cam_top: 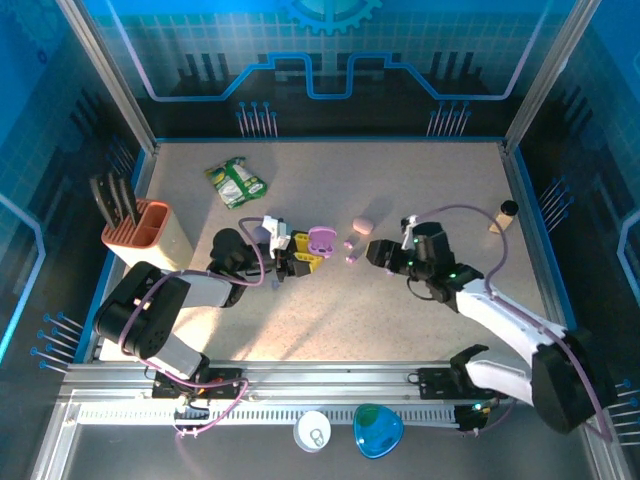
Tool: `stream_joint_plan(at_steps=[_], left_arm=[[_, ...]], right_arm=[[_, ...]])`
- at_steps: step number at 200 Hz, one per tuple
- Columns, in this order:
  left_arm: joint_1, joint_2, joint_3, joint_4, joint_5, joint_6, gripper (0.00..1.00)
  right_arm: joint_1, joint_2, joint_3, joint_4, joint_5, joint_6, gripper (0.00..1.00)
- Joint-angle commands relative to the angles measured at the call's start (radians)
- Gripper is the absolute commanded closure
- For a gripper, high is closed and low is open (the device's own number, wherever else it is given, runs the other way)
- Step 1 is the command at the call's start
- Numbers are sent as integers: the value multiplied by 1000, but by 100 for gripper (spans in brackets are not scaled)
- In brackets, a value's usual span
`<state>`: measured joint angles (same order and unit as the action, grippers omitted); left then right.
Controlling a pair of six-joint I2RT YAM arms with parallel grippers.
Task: Insert the wireless bluetooth earbuds into the charging case
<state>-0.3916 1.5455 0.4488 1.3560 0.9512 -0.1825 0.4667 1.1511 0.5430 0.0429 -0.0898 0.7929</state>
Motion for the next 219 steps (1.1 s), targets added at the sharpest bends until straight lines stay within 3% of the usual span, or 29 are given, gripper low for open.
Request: stream_joint_plan(at_steps=[1, 61, 150, 219], left_arm=[[4, -18, -22, 46, -12, 9, 63], [5, -39, -45, 45, -14, 24, 63], [10, -40, -53, 45, -5, 27, 63], [10, -32, -49, 45, 6, 21, 63]], right_arm=[[65, 75, -26, 177, 120, 198, 36], [129, 344, 5, 330, 121, 345, 56], [114, 544, 60, 440, 33, 366, 63], [63, 594, 91, 460, 9, 368, 60]])
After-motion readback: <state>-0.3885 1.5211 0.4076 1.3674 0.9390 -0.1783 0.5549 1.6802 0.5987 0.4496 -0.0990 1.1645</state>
